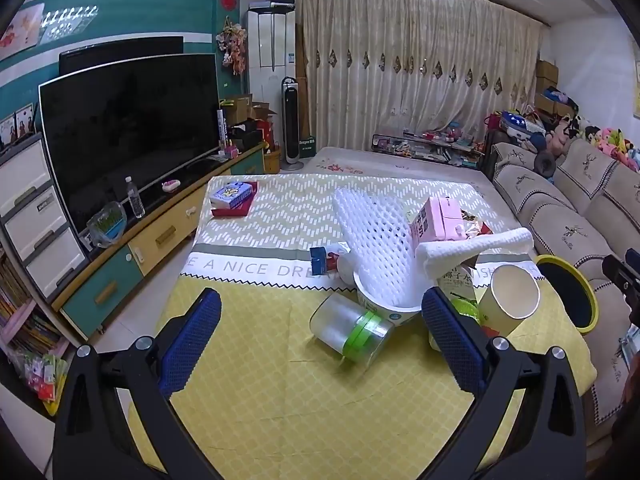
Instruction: Collect trash
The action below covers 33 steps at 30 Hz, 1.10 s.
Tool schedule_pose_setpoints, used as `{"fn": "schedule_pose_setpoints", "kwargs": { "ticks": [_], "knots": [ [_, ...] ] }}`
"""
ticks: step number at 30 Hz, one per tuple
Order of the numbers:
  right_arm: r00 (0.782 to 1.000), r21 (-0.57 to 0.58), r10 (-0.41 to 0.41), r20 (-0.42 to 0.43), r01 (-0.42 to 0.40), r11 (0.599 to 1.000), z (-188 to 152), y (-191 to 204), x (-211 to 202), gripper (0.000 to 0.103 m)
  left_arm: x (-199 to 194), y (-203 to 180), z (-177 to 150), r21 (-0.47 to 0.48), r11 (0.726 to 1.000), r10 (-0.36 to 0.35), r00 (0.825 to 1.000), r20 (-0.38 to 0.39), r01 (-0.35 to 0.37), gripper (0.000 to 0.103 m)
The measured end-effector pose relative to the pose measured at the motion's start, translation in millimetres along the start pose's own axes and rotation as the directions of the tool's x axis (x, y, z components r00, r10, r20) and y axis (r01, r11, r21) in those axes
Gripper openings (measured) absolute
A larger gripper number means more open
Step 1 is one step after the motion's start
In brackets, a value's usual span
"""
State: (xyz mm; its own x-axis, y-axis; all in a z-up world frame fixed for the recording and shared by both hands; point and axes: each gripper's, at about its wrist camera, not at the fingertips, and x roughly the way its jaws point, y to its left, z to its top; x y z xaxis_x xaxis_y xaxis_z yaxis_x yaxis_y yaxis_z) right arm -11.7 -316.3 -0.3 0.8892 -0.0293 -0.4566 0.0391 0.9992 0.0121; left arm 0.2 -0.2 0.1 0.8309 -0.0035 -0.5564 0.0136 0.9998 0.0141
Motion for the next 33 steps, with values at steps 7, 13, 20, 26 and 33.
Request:
{"fn": "schedule_pose_setpoints", "kwargs": {
  "ticks": [7, 13, 20, 26, 33],
  "knots": [
    [1.000, 0.016, 0.006, 0.010, -0.006, 1.000, -1.0, -4.4, -0.5, 0.097, -2.0, -1.8, 2.2, 0.002, 1.000, -0.006, 1.000, 0.008, 0.006, 0.099],
    [1.000, 0.014, 0.003, 0.002, -0.003, 1.000, 0.5, -2.2, -0.6, 0.097, -2.0, 0.0, -0.5, 0.006, 1.000, -0.004, 1.000, 0.003, 0.004, 0.099],
    [1.000, 0.020, 0.009, -0.008, -0.009, 1.000, -2.9, -3.9, 4.8, 0.097, -5.7, -0.1, 1.7, -0.004, 1.000, -0.003, 1.000, 0.004, 0.003, 0.099],
    [1.000, 0.022, 0.011, -0.012, -0.011, 1.000, -2.7, -4.5, 5.5, 0.097, -4.6, -1.5, 1.6, 0.002, 1.000, -0.007, 1.000, -0.005, 0.007, 0.099],
    [1.000, 0.024, 0.014, -0.014, -0.014, 1.000, -3.8, -4.6, 6.8, 0.097, -3.5, -2.8, 0.3, 0.003, 1.000, -0.006, 1.000, -0.005, 0.006, 0.099]
  ]
}}
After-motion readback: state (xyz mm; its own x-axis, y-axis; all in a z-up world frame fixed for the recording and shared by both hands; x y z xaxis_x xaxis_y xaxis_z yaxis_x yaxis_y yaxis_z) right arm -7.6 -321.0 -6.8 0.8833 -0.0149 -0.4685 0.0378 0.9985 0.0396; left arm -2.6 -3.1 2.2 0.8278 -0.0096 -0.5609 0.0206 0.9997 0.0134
